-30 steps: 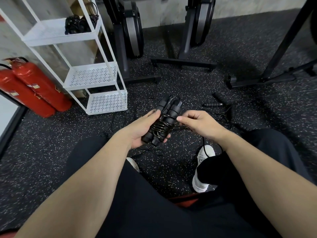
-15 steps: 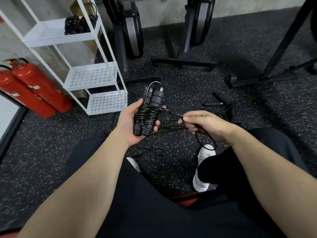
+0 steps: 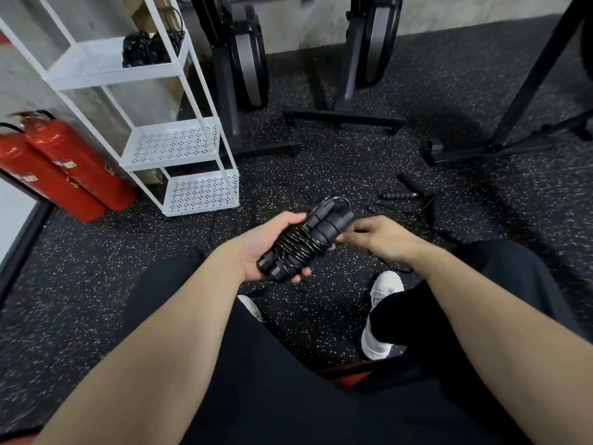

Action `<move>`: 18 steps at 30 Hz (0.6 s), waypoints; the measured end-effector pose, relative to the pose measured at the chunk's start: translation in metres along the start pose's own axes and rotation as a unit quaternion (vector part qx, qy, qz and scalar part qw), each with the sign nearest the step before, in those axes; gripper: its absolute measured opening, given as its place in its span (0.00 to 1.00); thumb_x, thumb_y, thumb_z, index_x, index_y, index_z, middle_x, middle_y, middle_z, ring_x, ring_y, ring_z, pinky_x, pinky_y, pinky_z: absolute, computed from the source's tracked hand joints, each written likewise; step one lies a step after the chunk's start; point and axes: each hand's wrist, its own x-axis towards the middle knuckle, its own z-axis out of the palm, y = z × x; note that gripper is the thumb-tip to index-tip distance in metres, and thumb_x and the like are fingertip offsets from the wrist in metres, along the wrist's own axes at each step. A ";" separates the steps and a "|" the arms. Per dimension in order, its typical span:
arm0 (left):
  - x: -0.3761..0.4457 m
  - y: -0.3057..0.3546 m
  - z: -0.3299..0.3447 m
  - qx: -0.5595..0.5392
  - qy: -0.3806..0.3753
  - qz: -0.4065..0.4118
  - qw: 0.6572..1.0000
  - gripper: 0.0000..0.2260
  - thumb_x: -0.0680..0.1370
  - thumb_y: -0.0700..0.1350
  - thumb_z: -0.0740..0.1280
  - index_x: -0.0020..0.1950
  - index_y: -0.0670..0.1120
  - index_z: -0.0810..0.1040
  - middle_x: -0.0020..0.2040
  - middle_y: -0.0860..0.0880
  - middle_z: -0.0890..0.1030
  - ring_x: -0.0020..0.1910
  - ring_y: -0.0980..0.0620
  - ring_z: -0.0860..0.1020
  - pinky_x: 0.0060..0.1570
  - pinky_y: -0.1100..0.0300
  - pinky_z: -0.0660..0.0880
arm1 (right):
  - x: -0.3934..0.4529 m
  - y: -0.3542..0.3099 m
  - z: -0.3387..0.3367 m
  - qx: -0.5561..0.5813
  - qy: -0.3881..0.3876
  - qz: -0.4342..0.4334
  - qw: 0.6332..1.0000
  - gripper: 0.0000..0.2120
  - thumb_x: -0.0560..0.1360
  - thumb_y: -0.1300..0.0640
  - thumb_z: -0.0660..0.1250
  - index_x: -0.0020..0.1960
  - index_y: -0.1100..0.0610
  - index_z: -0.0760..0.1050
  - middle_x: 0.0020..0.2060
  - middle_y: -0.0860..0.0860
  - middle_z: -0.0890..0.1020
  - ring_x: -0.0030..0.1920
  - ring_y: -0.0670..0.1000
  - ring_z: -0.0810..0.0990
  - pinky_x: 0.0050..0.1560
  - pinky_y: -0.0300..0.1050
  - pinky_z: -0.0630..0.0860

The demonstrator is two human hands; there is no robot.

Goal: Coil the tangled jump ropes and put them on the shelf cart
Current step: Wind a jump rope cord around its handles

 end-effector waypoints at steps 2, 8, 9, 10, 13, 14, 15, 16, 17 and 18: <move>0.000 0.000 0.005 0.039 -0.019 -0.025 0.999 0.32 0.78 0.65 0.60 0.70 0.41 0.77 0.61 0.40 0.80 0.35 0.45 0.83 0.30 0.55 0.81 | 0.003 0.002 0.002 -0.015 -0.015 -0.006 1.000 0.13 0.79 0.55 0.71 0.37 0.43 0.83 0.28 0.45 0.75 0.33 0.49 0.69 0.39 0.43 0.65; 0.004 -0.002 0.020 0.220 0.022 -0.076 0.972 0.23 0.81 0.63 0.63 0.64 0.45 0.71 0.52 0.38 0.85 0.45 0.37 0.85 0.47 0.41 0.84 | 0.003 0.001 0.000 -0.090 -0.022 -0.009 0.996 0.17 0.77 0.69 0.66 0.46 0.48 0.84 0.44 0.49 0.87 0.45 0.56 0.83 0.51 0.50 0.77; 0.005 -0.003 0.022 0.239 0.029 -0.081 0.967 0.19 0.82 0.60 0.64 0.63 0.46 0.69 0.52 0.37 0.85 0.46 0.36 0.85 0.50 0.37 0.83 | 0.002 0.001 0.000 -0.086 -0.026 -0.010 0.996 0.15 0.77 0.67 0.68 0.46 0.48 0.85 0.44 0.45 0.87 0.48 0.53 0.84 0.52 0.46 0.78; 0.007 -0.004 0.023 0.256 0.036 -0.085 0.962 0.18 0.83 0.58 0.66 0.65 0.48 0.68 0.53 0.37 0.85 0.47 0.36 0.85 0.51 0.36 0.82 | 0.003 0.001 0.000 -0.081 -0.026 -0.009 0.996 0.11 0.77 0.64 0.71 0.46 0.47 0.85 0.44 0.44 0.87 0.49 0.50 0.84 0.52 0.44 0.78; 0.011 -0.003 0.023 0.326 0.049 -0.082 0.941 0.26 0.82 0.57 0.68 0.75 0.56 0.61 0.59 0.39 0.84 0.49 0.40 0.86 0.53 0.41 0.82 | 0.004 0.003 -0.001 -0.066 -0.025 -0.018 0.997 0.05 0.74 0.56 0.76 0.45 0.46 0.86 0.44 0.42 0.87 0.50 0.47 0.84 0.53 0.39 0.77; 0.012 -0.002 0.023 0.379 0.044 -0.077 0.921 0.31 0.81 0.58 0.68 0.79 0.59 0.57 0.64 0.42 0.82 0.52 0.43 0.85 0.58 0.43 0.80 | 0.004 0.003 0.000 -0.067 -0.026 -0.024 0.997 0.05 0.73 0.55 0.77 0.44 0.44 0.86 0.44 0.41 0.87 0.50 0.46 0.84 0.53 0.38 0.76; 0.013 -0.001 0.024 0.439 0.037 -0.073 0.895 0.36 0.80 0.61 0.69 0.82 0.61 0.53 0.69 0.45 0.79 0.58 0.45 0.83 0.64 0.47 0.76 | 0.004 0.003 0.001 -0.076 -0.029 -0.032 0.996 0.07 0.73 0.55 0.78 0.43 0.42 0.86 0.44 0.40 0.87 0.49 0.45 0.84 0.54 0.38 0.76; 0.015 -0.002 0.024 0.493 0.032 -0.070 0.867 0.40 0.78 0.63 0.69 0.83 0.62 0.48 0.74 0.47 0.75 0.64 0.47 0.79 0.67 0.51 0.72 | 0.004 0.004 0.003 -0.088 -0.030 -0.035 0.995 0.08 0.72 0.54 0.78 0.41 0.41 0.85 0.44 0.40 0.87 0.48 0.45 0.84 0.54 0.39 0.77; 0.017 -0.003 0.025 0.535 0.029 -0.071 0.841 0.44 0.77 0.65 0.70 0.84 0.61 0.46 0.77 0.49 0.71 0.69 0.48 0.75 0.69 0.54 0.69 | 0.005 0.004 0.005 -0.099 -0.034 -0.034 0.994 0.07 0.71 0.53 0.79 0.40 0.40 0.85 0.43 0.42 0.87 0.46 0.47 0.84 0.55 0.42 0.77; 0.019 -0.005 0.026 0.563 0.027 -0.073 0.823 0.46 0.75 0.66 0.70 0.84 0.60 0.44 0.79 0.49 0.68 0.73 0.49 0.71 0.71 0.55 0.67 | 0.005 0.004 0.008 -0.108 -0.041 -0.028 0.993 0.06 0.70 0.52 0.80 0.39 0.41 0.86 0.42 0.45 0.87 0.43 0.49 0.84 0.53 0.45 0.78</move>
